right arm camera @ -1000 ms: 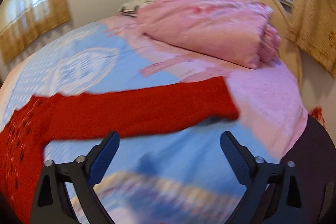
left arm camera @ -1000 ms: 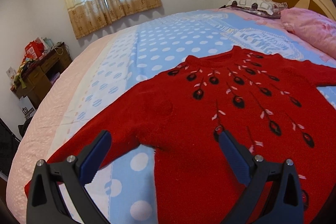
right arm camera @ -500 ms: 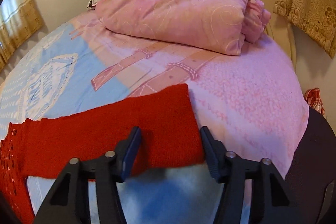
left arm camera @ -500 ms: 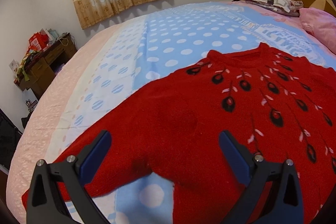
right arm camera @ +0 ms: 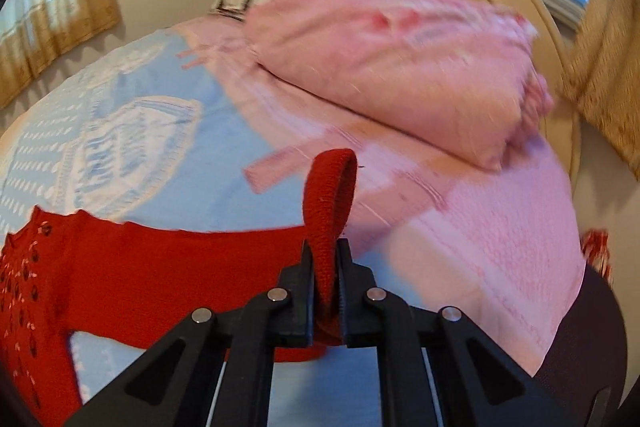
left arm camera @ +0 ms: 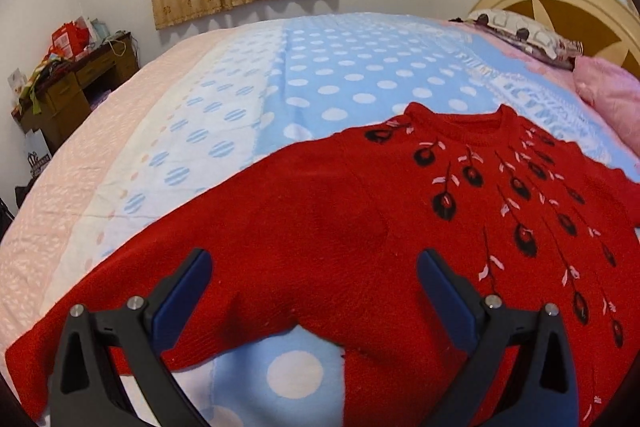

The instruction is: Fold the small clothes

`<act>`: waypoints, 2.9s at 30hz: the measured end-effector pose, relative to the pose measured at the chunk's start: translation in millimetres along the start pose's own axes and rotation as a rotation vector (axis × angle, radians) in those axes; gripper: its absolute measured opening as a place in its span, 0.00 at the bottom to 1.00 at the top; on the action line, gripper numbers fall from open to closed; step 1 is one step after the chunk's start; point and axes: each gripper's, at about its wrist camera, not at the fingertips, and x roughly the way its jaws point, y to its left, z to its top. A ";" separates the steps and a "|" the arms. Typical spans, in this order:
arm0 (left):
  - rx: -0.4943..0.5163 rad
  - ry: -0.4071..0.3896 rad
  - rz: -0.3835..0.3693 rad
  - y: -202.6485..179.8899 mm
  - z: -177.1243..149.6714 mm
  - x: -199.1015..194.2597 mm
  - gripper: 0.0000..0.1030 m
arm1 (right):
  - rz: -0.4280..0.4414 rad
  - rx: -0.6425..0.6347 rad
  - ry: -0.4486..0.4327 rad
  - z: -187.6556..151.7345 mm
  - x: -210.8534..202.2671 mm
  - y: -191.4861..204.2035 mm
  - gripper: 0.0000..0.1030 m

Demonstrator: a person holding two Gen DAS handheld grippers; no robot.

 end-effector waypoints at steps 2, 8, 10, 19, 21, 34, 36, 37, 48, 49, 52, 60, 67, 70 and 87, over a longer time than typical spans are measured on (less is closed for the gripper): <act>-0.009 -0.002 -0.004 3.6 0.2 0.3 1.00 | 0.010 -0.036 -0.020 5.3 -8.8 19.6 0.08; 0.001 -0.024 -0.032 3.0 -1.9 -3.5 1.00 | 0.048 -0.155 -0.076 18.3 -32.8 89.3 0.08; 0.003 -0.032 -0.035 3.7 -2.3 -5.1 1.00 | 0.066 -0.186 -0.086 20.0 -38.1 110.9 0.08; -0.021 -0.050 -0.094 10.0 -4.5 -6.7 1.00 | 0.150 -0.345 -0.133 13.7 -62.2 215.4 0.08; -0.023 -0.056 -0.098 9.8 -5.8 -8.5 1.00 | 0.165 -0.378 -0.139 10.0 -66.4 236.8 0.08; -0.073 -0.051 -0.106 21.5 -10.0 -7.1 1.00 | 0.296 -0.661 -0.134 -67.3 -79.3 386.1 0.08; -0.081 -0.049 -0.107 23.5 -10.8 -6.9 1.00 | 0.317 -0.694 -0.124 -82.8 -78.4 401.2 0.08; -0.084 -0.049 -0.105 24.1 -11.2 -7.0 1.00 | 0.330 -0.709 -0.118 -91.5 -77.1 409.0 0.08; -0.067 -0.033 -0.105 23.3 -11.3 -9.6 1.00 | 0.483 -0.697 0.066 -135.2 -50.3 409.0 0.67; -0.060 -0.028 -0.109 22.8 -11.0 -10.6 1.00 | 0.504 -0.679 0.070 -137.1 -52.6 394.5 0.68; -0.022 -0.026 -0.120 19.8 -9.3 -20.1 1.00 | 0.501 -0.657 0.072 -142.8 -59.7 358.2 0.68; 0.140 -0.020 -0.223 -16.5 7.7 -52.4 0.95 | 0.417 -0.571 0.015 -148.4 -71.5 256.5 0.68; 0.210 0.065 -0.337 -75.8 27.3 -31.5 0.75 | 0.375 -0.591 -0.047 -165.0 -71.2 245.5 0.68; 0.236 0.120 -0.333 -101.7 31.0 -5.1 0.67 | 0.377 -0.614 -0.082 -169.0 -75.6 244.5 0.68; 0.165 0.080 -0.371 -84.5 54.6 -11.5 0.04 | 0.557 -0.436 -0.185 -152.1 -104.6 196.5 0.69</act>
